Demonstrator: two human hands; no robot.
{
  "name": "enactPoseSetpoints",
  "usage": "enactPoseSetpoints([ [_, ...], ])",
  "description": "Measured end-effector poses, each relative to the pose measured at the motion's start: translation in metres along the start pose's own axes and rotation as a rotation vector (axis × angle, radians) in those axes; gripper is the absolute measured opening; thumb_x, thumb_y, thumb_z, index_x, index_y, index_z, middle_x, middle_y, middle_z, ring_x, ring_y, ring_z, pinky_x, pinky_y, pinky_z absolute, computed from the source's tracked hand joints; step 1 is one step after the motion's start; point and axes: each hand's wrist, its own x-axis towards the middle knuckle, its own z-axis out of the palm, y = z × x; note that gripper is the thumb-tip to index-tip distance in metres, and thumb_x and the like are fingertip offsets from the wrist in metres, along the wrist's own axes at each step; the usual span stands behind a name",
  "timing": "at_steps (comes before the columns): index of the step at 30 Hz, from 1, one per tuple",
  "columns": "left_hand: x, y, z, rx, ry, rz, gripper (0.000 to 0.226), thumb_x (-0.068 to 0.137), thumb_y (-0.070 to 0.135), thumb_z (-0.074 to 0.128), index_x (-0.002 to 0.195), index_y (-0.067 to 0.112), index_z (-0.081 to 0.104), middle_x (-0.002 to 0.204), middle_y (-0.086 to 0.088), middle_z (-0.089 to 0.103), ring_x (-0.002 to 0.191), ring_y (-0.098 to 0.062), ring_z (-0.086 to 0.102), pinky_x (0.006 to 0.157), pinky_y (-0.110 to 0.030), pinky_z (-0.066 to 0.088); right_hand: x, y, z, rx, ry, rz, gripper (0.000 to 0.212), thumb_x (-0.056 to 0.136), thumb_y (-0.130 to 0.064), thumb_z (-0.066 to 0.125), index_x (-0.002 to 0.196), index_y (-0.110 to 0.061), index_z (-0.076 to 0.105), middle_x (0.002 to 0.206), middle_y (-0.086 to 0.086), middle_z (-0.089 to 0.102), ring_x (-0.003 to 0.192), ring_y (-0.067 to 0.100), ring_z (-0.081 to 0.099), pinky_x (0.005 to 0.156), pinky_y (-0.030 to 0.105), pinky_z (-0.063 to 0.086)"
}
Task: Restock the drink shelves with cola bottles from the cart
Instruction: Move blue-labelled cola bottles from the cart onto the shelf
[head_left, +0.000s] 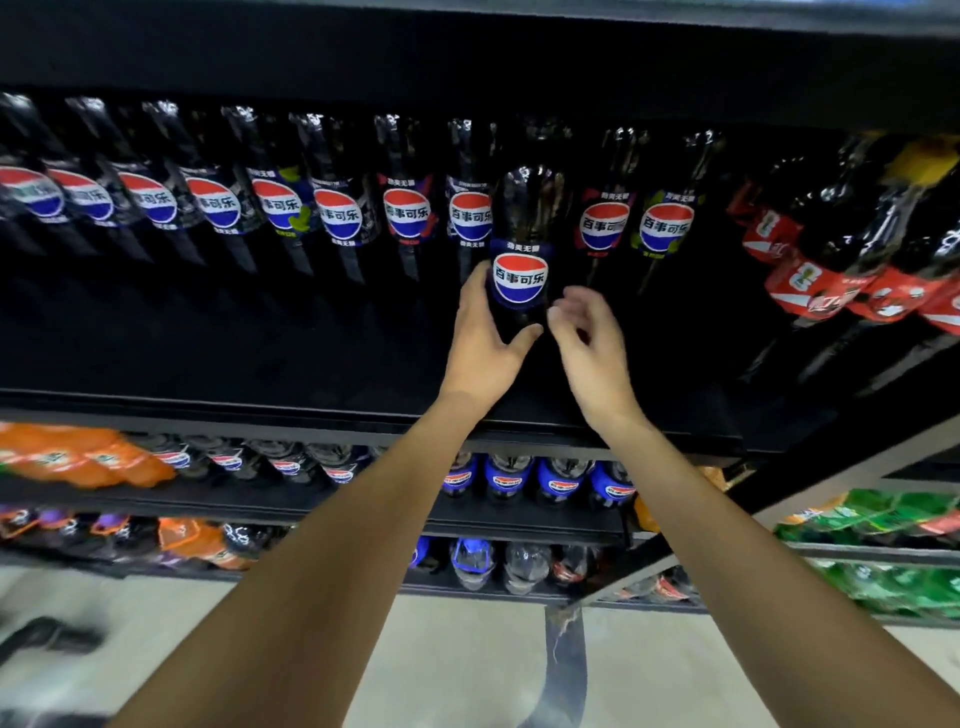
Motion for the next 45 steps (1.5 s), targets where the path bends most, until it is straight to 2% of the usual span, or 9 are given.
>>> enactPoseSetpoints([
  [4, -0.011, -0.003, -0.024, 0.011, 0.037, 0.014, 0.075, 0.085, 0.005, 0.067, 0.147, 0.013, 0.026, 0.147, -0.003, 0.039, 0.135, -0.011, 0.037, 0.114, -0.031, 0.032, -0.006, -0.020, 0.028, 0.037, -0.216, -0.035, 0.032, 0.095, -0.020, 0.061, 0.122, -0.030, 0.048, 0.115, -0.019, 0.057, 0.098, -0.016, 0.053, 0.079, 0.000, 0.040],
  [9, -0.018, -0.024, -0.084, 0.071, 0.105, 0.005, 0.078, 0.083, 0.010, 0.071, 0.147, 0.015, 0.027, 0.146, 0.003, 0.040, 0.133, -0.008, 0.040, 0.112, -0.028, 0.034, -0.004, -0.034, 0.080, 0.016, -0.341, -0.036, 0.029, 0.091, -0.022, 0.065, 0.116, -0.033, 0.055, 0.106, -0.023, 0.062, 0.095, -0.016, 0.057, 0.078, 0.005, 0.044],
  [13, -0.024, -0.044, -0.147, 0.094, 0.221, -0.036, 0.072, 0.083, 0.014, 0.071, 0.141, 0.019, 0.029, 0.131, 0.013, 0.046, 0.122, -0.003, 0.047, 0.102, -0.023, 0.041, -0.010, -0.047, 0.149, 0.038, -0.436, -0.067, 0.029, 0.090, -0.023, 0.066, 0.115, -0.034, 0.055, 0.106, -0.020, 0.064, 0.098, -0.010, 0.060, 0.079, 0.009, 0.048],
  [18, -0.023, -0.072, -0.233, 0.144, 0.296, -0.068, 0.068, 0.086, 0.014, 0.069, 0.140, 0.017, 0.029, 0.130, 0.012, 0.047, 0.118, 0.000, 0.047, 0.093, -0.007, 0.037, -0.019, -0.066, 0.242, 0.055, -0.517, -0.088, 0.028, 0.089, -0.027, 0.067, 0.107, -0.044, 0.055, 0.107, -0.018, 0.065, 0.101, -0.005, 0.060, 0.085, 0.019, 0.050],
  [23, -0.018, -0.101, -0.314, 0.180, 0.375, -0.076, 0.066, 0.088, 0.011, 0.066, 0.142, 0.015, 0.027, 0.128, 0.011, 0.047, 0.117, -0.002, 0.048, 0.094, -0.012, 0.038, -0.025, -0.084, 0.334, 0.055, -0.592, -0.089, 0.030, 0.089, -0.032, 0.066, 0.117, -0.035, 0.056, 0.111, -0.016, 0.064, 0.103, -0.007, 0.058, 0.082, 0.015, 0.048],
  [33, 0.000, -0.152, -0.481, 0.281, 0.410, -0.167, 0.067, 0.090, 0.016, 0.063, 0.144, 0.017, 0.024, 0.139, 0.001, 0.046, 0.126, -0.015, 0.045, 0.102, -0.042, 0.042, -0.039, -0.117, 0.512, 0.060, -0.625, -0.105, 0.040, 0.088, -0.033, 0.067, 0.125, -0.025, 0.056, 0.118, -0.008, 0.063, 0.105, -0.004, 0.057, 0.083, 0.013, 0.047],
  [35, 0.008, -0.160, -0.497, 0.293, 0.446, -0.171, 0.067, 0.089, 0.014, 0.063, 0.145, 0.014, 0.026, 0.141, -0.003, 0.042, 0.128, -0.018, 0.041, 0.104, -0.041, 0.039, -0.037, -0.119, 0.536, 0.045, -0.591, -0.111, 0.041, 0.088, -0.034, 0.067, 0.126, -0.025, 0.056, 0.120, -0.006, 0.062, 0.108, -0.001, 0.057, 0.088, 0.019, 0.048],
  [40, 0.026, -0.179, -0.513, 0.382, 0.514, -0.139, 0.068, 0.088, 0.014, 0.064, 0.145, 0.007, 0.029, 0.136, -0.015, 0.032, 0.129, -0.027, 0.029, 0.093, -0.011, 0.017, -0.031, -0.117, 0.567, 0.003, -0.524, -0.124, 0.042, 0.090, -0.033, 0.064, 0.130, -0.020, 0.055, 0.123, -0.001, 0.062, 0.114, 0.010, 0.057, 0.098, 0.039, 0.049],
  [45, 0.039, -0.184, -0.519, 0.370, 0.530, -0.161, 0.068, 0.090, 0.018, 0.061, 0.148, 0.012, 0.026, 0.135, -0.011, 0.031, 0.128, -0.024, 0.029, 0.092, -0.027, 0.031, -0.025, -0.118, 0.583, -0.004, -0.462, -0.130, 0.044, 0.092, -0.030, 0.063, 0.133, -0.018, 0.054, 0.125, 0.000, 0.062, 0.116, 0.011, 0.057, 0.100, 0.038, 0.048],
])
